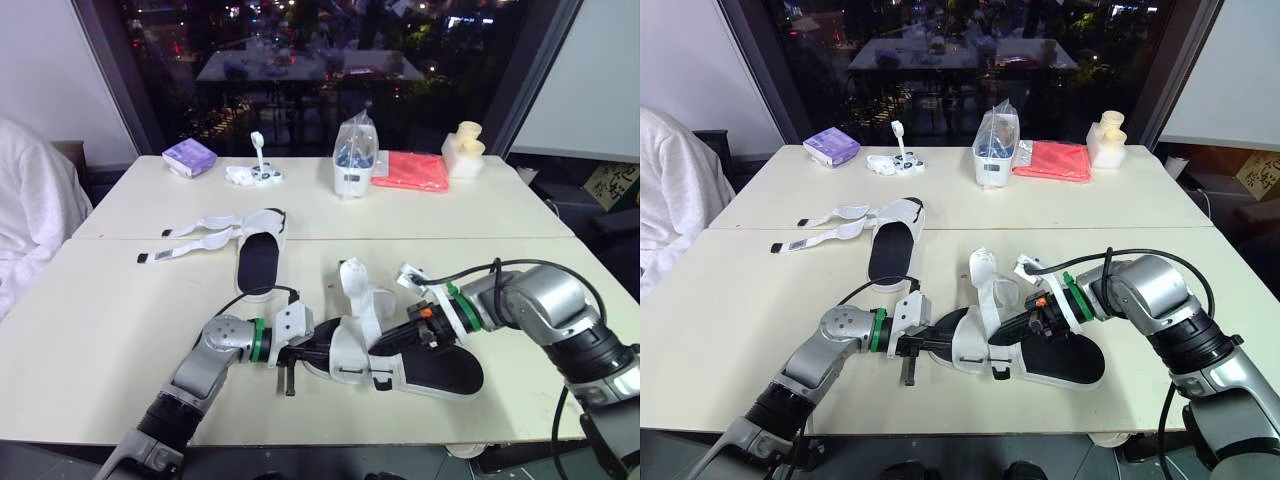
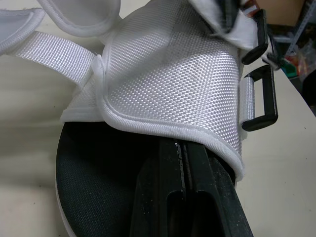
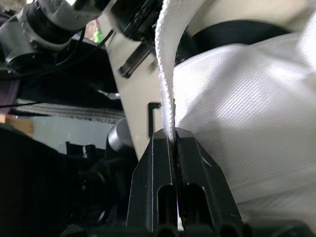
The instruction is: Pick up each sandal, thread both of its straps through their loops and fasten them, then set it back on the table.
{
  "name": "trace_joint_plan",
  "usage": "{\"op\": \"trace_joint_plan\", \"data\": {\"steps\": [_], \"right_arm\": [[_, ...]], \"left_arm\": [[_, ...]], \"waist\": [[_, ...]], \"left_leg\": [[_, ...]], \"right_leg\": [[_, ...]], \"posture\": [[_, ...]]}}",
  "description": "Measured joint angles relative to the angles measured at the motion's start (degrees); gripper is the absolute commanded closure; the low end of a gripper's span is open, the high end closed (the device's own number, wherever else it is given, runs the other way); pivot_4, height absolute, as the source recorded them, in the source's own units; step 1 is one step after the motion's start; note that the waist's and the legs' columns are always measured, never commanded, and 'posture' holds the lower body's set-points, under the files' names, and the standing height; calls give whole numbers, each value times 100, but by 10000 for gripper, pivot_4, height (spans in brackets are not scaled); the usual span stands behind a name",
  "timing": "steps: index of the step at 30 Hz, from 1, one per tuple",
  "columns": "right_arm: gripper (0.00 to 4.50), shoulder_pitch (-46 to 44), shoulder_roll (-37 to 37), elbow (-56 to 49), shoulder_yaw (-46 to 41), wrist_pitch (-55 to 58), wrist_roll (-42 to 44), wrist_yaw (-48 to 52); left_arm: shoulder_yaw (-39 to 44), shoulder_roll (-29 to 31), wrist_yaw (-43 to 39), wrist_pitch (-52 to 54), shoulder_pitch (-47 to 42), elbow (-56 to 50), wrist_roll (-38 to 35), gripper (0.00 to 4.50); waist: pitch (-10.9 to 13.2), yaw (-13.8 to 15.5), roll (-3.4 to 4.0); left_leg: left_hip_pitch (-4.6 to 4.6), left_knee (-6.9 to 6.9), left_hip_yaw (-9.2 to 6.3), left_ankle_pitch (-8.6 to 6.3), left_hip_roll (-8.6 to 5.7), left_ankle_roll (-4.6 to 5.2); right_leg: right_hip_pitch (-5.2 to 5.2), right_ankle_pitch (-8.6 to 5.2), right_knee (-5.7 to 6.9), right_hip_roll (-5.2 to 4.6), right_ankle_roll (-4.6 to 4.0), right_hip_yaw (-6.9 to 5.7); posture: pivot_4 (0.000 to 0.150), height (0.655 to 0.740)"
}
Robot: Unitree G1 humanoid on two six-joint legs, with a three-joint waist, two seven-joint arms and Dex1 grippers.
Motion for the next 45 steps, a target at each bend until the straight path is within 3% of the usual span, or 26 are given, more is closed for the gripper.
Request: {"op": "trace_joint_plan", "data": {"steps": [8,11,18,19,23,30,36,45], "right_arm": [[44869,413,-85,-504,-310,158,119,-250],[35580,562,-167,-722,-389,146,133,-344],[2402,700,-508,-1108,-526,-22,236,-275],[1069,706,-611,-1141,-548,-60,237,-241],[1069,840,-1013,-1189,-812,-100,293,-175],[1069,1702,-1501,-1651,-2165,444,1003,-330],[1069,2977,-967,-2222,-2527,650,1284,-1081],[1069,3451,173,-2299,-2668,436,1341,-2183]], "left_arm": [[-5,-13,-2,2,1,-9,-2,45000],[-5,-14,-1,7,9,-11,-3,45000],[-2,-16,9,18,11,-11,-4,45000],[-2,-15,9,18,14,-11,-4,45000],[-9,-24,12,13,13,-7,-2,45000],[-20,-61,65,-29,33,28,5,45000],[-70,-110,128,-93,33,55,18,45000],[-99,-73,166,-56,42,18,19,45000]], "waist": [[0,6,0],[0,4,0],[0,2,0],[0,-1,-1],[0,4,-1],[-1,28,-3],[-5,128,-4],[-10,142,-7]], "left_leg": [[0,0,0,0,-1,0],[0,0,0,0,-1,0],[4,3,0,0,-1,-1],[5,4,0,0,-1,-1],[6,6,0,1,-1,-2],[5,5,-3,1,1,-2],[7,9,2,1,0,-1],[8,9,0,1,4,-1]], "right_leg": [[0,0,-1,-3,-1,0],[1,0,-1,-3,-1,0],[5,0,0,-3,-2,0],[5,-1,-1,-3,-3,0],[6,-8,0,-2,-17,1],[9,-1,-1,-3,-4,0],[11,-8,-2,-5,-19,4],[12,-8,-1,7,-19,4]], "posture": [[1500,7400],[1500,7400],[1500,7400],[1500,7400],[1500,7400],[1500,7400],[1500,7400],[1500,7400]]}}
